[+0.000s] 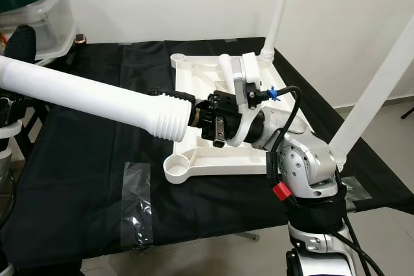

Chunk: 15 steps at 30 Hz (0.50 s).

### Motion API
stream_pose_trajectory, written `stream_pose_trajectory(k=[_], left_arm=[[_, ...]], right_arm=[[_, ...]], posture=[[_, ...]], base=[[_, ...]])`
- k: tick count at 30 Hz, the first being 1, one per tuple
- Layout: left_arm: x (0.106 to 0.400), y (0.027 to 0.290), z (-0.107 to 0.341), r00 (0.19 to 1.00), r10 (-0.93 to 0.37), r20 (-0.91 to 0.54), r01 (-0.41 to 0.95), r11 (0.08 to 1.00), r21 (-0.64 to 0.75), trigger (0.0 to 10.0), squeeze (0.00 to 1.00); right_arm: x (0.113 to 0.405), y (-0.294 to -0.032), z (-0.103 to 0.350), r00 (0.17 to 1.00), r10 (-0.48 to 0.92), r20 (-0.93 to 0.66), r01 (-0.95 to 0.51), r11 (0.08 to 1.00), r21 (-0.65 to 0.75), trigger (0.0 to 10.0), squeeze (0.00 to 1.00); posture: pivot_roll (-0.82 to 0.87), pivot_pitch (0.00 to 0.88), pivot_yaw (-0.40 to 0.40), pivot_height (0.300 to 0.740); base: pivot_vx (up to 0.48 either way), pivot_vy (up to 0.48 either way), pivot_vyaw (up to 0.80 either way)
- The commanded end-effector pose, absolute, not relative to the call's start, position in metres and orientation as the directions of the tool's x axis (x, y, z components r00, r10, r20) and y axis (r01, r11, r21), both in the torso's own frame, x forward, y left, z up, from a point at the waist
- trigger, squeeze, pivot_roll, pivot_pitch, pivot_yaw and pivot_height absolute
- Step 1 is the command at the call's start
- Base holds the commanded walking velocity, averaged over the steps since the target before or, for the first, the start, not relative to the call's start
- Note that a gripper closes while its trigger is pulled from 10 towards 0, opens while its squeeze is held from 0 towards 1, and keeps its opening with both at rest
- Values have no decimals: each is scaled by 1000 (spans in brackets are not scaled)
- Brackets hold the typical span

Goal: Building children table

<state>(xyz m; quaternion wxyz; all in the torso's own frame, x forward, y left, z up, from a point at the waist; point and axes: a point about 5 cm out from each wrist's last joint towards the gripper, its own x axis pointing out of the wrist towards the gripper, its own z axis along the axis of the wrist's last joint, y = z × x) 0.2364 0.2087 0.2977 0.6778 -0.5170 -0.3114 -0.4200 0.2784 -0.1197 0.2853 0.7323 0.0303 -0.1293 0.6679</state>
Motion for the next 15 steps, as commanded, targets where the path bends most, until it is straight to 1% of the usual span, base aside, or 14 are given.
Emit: stream_pose_trajectory(k=[1, 5, 7, 9, 10, 11, 12, 13, 14, 15], left_arm=[[231, 202, 306, 408, -292, 865, 912, 85, -401, 0, 0], [230, 203, 308, 401, -289, 869, 915, 76, -396, 0, 0], [230, 203, 310, 396, -281, 874, 917, 68, -394, 0, 0], [230, 203, 310, 396, -281, 874, 917, 68, -394, 0, 0], [230, 203, 310, 394, -280, 875, 917, 65, -393, 0, 0], [230, 203, 311, 393, -280, 876, 918, 63, -392, 0, 0], [230, 203, 312, 392, -279, 877, 918, 61, -391, 0, 0], [230, 203, 312, 392, -279, 877, 918, 61, -391, 0, 0], [231, 203, 313, 390, -274, 879, 919, 60, -389, 0, 0], [231, 203, 313, 390, -274, 879, 919, 60, -389, 0, 0]], right_arm=[[279, -115, 282, 70, 981, 180, -987, 94, -133, 0, 0], [279, -114, 280, 80, 981, 174, -984, 105, -141, 0, 0], [280, -114, 279, 90, 981, 173, -982, 116, -147, 275, 0], [280, -114, 279, 90, 981, 173, -982, 116, -147, 275, 0], [280, -114, 279, 93, 980, 174, -982, 119, -148, 1020, 0], [280, -114, 279, 94, 980, 174, -981, 121, -149, 1020, 0], [282, -114, 278, 106, 979, 173, -983, 129, -128, 3647, 0], [282, -114, 278, 106, 979, 173, -983, 129, -128, 3647, 0], [283, -114, 277, 116, 977, 177, -984, 138, -115, 10000, 678], [283, -114, 277, 116, 977, 177, -984, 138, -115, 10000, 678]], posture=[[17, 45, -7, 740], [16, 45, -7, 740], [17, 44, -4, 740], [17, 44, -4, 740], [15, 43, -4, 740], [15, 43, -4, 740], [14, 43, -3, 740], [14, 43, -3, 740], [15, 44, -3, 740], [15, 44, -3, 740]], base=[[0, 0, 0], [0, 0, 0], [0, 0, 0], [0, 0, 0], [0, 0, 0], [0, 0, 0], [0, 0, 0], [0, 0, 0], [0, 0, 0], [0, 0, 0]])
